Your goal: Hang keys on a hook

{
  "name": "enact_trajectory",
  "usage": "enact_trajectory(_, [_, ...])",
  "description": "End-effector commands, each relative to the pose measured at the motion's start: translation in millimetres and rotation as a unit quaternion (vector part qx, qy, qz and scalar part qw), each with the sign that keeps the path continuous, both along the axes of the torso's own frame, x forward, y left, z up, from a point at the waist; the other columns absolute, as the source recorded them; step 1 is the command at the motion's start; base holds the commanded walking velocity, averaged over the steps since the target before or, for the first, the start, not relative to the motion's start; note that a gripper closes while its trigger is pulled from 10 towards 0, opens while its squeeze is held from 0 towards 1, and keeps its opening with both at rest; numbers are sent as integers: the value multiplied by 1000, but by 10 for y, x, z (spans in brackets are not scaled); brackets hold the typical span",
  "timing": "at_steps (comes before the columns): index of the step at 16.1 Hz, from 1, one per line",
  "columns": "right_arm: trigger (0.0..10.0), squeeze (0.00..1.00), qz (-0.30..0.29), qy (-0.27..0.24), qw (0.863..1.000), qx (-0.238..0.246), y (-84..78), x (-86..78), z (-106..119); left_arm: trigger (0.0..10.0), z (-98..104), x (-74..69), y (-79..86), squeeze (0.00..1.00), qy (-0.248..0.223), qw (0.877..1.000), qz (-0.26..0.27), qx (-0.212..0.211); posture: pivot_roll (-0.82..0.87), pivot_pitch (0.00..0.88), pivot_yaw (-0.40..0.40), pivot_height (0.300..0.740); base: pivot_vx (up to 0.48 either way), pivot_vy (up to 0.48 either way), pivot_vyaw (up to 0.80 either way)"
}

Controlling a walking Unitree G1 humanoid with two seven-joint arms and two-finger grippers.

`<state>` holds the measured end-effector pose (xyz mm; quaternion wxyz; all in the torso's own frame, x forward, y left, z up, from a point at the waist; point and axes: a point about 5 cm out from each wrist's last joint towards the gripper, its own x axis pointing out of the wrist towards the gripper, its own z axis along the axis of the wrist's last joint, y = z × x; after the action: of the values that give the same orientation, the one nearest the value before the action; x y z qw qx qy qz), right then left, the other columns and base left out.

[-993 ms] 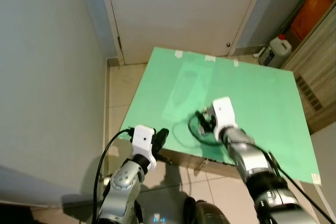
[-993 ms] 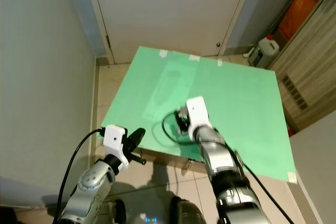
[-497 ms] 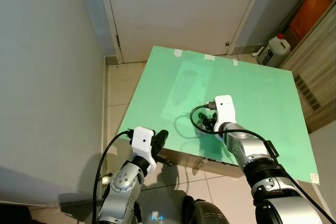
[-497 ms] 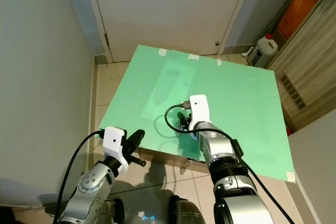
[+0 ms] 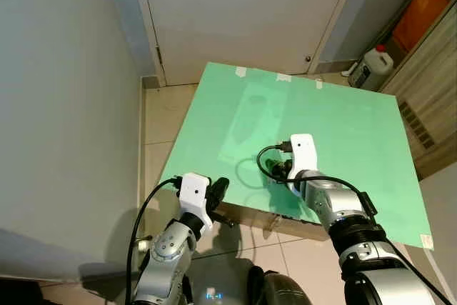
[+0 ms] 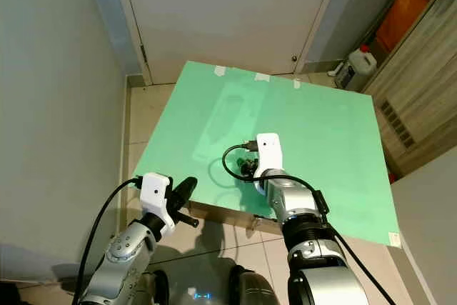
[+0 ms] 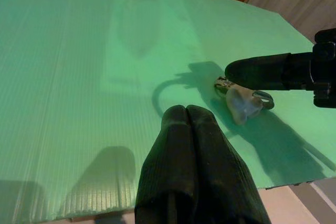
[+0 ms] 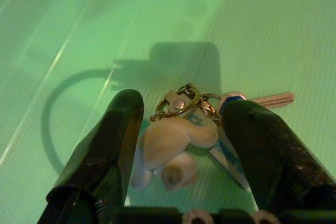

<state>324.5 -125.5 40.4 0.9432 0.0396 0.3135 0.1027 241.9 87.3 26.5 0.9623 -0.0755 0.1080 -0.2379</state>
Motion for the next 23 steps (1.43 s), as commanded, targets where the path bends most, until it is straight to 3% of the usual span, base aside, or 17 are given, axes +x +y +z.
enact_trajectory(1, [8078,0,-10,17,1000,-2,-34,-58,-85,10000,39,-20,-112,0,-1,1000,-4,-19,63,194,-50,740,0,0,0])
enact_trajectory(2, [6118,0,-10,20,1000,-5,-37,-67,-99,10000,39,-23,-113,0,-1,1000,-4,-19,64,196,-50,740,0,0,0])
enact_trajectory(3, [1608,0,-11,25,1000,-8,-42,-81,-119,10000,41,-25,-112,0,-1,1000,-4,-20,64,196,-50,740,0,0,0])
enact_trajectory(4, [0,0,-13,25,1000,-7,-39,-89,-127,10000,45,-28,-109,0,-1,1000,-3,-20,64,199,-50,740,0,0,0])
enact_trajectory(10, [0,0,-8,10,1000,11,10,-75,-95,10000,57,-30,-122,0,-1,1000,-3,-23,59,201,-52,740,0,0,0])
enact_trajectory(16, [0,0,-5,18,1000,-3,-17,-101,-131,10000,60,-39,-116,0,-1,1000,0,-24,59,210,-55,740,0,0,0])
enact_trajectory(18, [10000,0,6,-19,1000,22,42,-39,-27,10000,62,-45,-120,0,-1,1000,0,-25,59,211,-56,740,0,0,0])
enact_trajectory(20, [10000,0,13,-99,992,71,116,74,229,10000,63,-48,-124,0,0,1000,0,-26,59,213,-55,740,0,0,0])
enact_trajectory(21, [10000,384,23,-105,992,61,118,80,255,10000,64,-50,-125,0,1,1000,0,-26,58,215,-56,740,0,0,0])
enact_trajectory(22, [10000,1000,35,-89,995,32,110,67,206,10000,61,-52,-122,0,2,1000,1,-27,58,215,-56,740,0,0,0])
enact_trajectory(23, [10000,1000,39,-84,995,27,112,63,193,10000,61,-52,-121,0,2,1000,2,-27,58,215,-56,740,0,0,0])
